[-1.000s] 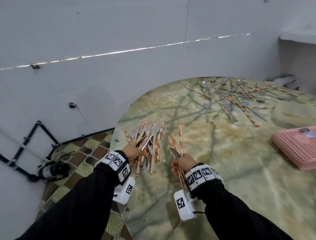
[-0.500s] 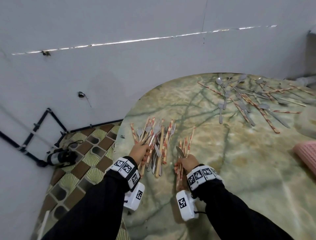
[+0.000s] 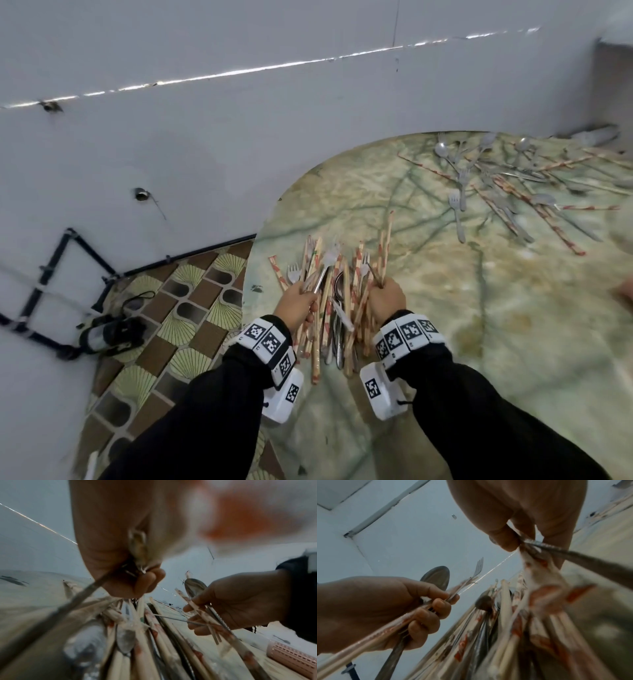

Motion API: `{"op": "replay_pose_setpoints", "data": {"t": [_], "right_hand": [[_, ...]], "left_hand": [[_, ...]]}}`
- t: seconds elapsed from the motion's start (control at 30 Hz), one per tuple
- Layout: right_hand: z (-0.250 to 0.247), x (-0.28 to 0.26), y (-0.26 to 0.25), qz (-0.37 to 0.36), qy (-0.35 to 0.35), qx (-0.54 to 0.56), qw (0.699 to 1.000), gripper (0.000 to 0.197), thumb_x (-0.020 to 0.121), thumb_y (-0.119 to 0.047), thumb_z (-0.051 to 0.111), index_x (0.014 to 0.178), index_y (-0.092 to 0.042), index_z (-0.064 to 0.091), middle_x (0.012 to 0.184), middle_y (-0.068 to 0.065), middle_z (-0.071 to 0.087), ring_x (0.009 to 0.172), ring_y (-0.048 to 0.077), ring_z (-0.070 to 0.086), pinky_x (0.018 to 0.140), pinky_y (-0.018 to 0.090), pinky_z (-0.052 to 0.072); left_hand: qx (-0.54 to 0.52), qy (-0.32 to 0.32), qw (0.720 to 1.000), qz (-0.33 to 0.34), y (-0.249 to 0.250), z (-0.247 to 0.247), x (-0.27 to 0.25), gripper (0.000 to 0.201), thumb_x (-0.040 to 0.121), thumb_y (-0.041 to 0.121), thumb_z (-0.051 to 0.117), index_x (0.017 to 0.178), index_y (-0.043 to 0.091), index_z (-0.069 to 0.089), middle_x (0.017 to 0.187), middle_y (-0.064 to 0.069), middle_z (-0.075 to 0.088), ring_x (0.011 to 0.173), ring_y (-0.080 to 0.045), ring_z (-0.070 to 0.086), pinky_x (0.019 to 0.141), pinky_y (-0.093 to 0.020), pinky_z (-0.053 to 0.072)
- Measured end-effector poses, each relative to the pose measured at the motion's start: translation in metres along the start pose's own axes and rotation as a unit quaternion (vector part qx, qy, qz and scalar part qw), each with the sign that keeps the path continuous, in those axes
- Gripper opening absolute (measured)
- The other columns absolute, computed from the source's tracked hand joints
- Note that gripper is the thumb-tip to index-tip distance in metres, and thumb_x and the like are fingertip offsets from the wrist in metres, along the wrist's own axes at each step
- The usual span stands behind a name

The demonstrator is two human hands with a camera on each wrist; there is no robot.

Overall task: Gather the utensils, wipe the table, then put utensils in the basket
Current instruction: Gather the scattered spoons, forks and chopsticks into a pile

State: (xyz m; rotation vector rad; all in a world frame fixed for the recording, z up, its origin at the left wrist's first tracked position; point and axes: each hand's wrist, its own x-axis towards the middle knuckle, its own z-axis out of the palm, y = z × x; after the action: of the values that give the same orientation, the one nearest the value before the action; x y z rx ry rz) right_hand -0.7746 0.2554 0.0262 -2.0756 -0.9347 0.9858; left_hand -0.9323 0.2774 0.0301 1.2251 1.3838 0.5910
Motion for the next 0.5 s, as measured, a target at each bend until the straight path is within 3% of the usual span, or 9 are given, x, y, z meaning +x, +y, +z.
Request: {"op": "replay_pose_setpoints", "data": {"t": [0.07,0.2,0.3,0.37,0.4,0.5], "right_hand": [[0.001,0.002,-0.008,-0.007,0.016,-0.007,1.000,0.032,0.099,-0.014,0.037,0.120,0.004,0.054,0.117,0.021,0.059,0.097,0.032,0.058,0.061,0.023,0.037],[0.005,0.008,-0.023,0.006,-0.010,0.002,1.000,0.032,0.093,-0.018,0.051,0.113,0.006,0.060,0.107,0.024,0.064,0.099,0.037,0.061,0.080,0.037,0.048],[0.008,0.008,-0.026,0.025,-0.051,0.004,0.998,0.028,0.079,-0.014,0.064,0.093,0.010,0.063,0.084,0.020,0.063,0.075,0.030,0.062,0.066,0.036,0.051],[0.010,0.007,-0.024,0.032,-0.066,-0.028,0.997,0.034,0.074,-0.020,0.068,0.093,0.008,0.063,0.081,0.016,0.062,0.072,0.027,0.060,0.059,0.031,0.046],[0.010,0.007,-0.022,0.035,-0.072,-0.042,0.996,0.034,0.075,-0.022,0.067,0.092,0.007,0.063,0.082,0.016,0.062,0.073,0.027,0.060,0.060,0.030,0.045],[0.010,0.006,-0.017,0.029,-0.062,-0.072,0.995,0.016,0.076,-0.007,0.062,0.087,0.004,0.063,0.081,0.018,0.060,0.072,0.026,0.058,0.064,0.032,0.048]], "left_hand": [[-0.012,-0.014,1.000,0.003,-0.001,-0.003,0.002,0.011,0.095,0.003,0.039,0.097,0.009,0.048,0.063,-0.002,0.046,0.048,-0.013,0.040,0.042,-0.019,0.035],[-0.030,-0.026,0.999,-0.002,-0.001,-0.007,0.003,0.020,0.093,-0.001,0.040,0.110,0.009,0.043,0.069,-0.004,0.050,0.051,-0.013,0.045,0.044,-0.020,0.040],[-0.038,-0.032,0.999,-0.004,0.000,-0.008,0.005,0.019,0.091,-0.003,0.043,0.105,0.009,0.044,0.073,-0.006,0.051,0.052,-0.014,0.048,0.039,-0.017,0.039],[-0.043,-0.038,0.998,0.000,0.000,-0.009,0.007,0.018,0.089,-0.004,0.046,0.103,0.009,0.045,0.077,-0.007,0.052,0.053,-0.014,0.051,0.039,-0.017,0.040],[-0.043,-0.039,0.998,0.003,0.000,-0.010,0.008,0.018,0.089,-0.003,0.047,0.103,0.009,0.046,0.079,-0.007,0.053,0.054,-0.014,0.052,0.040,-0.017,0.041],[-0.040,-0.031,0.999,0.014,0.000,-0.007,0.008,0.020,0.090,-0.001,0.049,0.108,0.008,0.047,0.083,-0.006,0.056,0.056,-0.013,0.054,0.044,-0.016,0.043]]}}
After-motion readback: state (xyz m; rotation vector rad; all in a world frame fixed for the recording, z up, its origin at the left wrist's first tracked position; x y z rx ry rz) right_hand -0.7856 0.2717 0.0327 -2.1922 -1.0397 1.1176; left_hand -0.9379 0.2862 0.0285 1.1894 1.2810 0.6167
